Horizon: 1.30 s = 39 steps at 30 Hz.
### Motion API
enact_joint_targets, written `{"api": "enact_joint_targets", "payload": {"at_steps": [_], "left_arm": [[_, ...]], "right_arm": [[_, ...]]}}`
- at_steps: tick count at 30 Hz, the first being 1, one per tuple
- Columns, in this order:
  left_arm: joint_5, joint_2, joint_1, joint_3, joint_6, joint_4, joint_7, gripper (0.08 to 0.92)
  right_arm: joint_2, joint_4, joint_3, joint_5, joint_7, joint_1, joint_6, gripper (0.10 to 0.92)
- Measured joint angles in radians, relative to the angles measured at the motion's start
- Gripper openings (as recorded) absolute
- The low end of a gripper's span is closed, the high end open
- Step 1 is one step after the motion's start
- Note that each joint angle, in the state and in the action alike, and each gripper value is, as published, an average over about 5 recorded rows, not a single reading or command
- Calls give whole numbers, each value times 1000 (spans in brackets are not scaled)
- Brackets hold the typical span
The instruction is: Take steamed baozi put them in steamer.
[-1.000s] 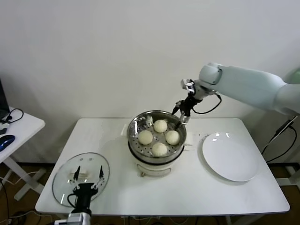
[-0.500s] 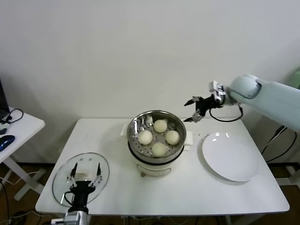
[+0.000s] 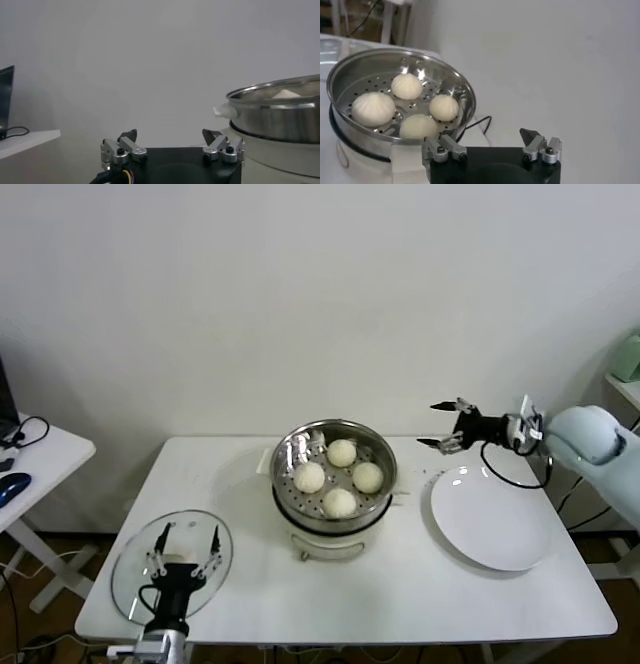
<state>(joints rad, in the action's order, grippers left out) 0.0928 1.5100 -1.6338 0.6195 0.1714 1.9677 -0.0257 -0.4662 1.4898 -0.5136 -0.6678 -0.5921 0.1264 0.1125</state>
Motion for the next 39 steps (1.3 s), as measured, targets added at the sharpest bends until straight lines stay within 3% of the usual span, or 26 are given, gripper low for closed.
{"api": "enact_joint_targets", "payload": {"at_steps": [7, 18, 29, 39], "left_arm": [[0, 3, 2, 9, -17, 7, 17, 823], [-26, -5, 1, 38, -35, 9, 40, 823], [-48, -3, 5, 63, -14, -10, 96, 823], [-79, 2, 8, 69, -24, -16, 114, 823]], "right_arm": [[-91, 57, 457, 61, 58, 412, -30, 823], [-374, 142, 988, 156, 165, 871, -141, 823], [-659, 223, 1144, 217, 218, 1153, -234, 823], [-787, 240, 1182, 238, 230, 1260, -267, 823]]}}
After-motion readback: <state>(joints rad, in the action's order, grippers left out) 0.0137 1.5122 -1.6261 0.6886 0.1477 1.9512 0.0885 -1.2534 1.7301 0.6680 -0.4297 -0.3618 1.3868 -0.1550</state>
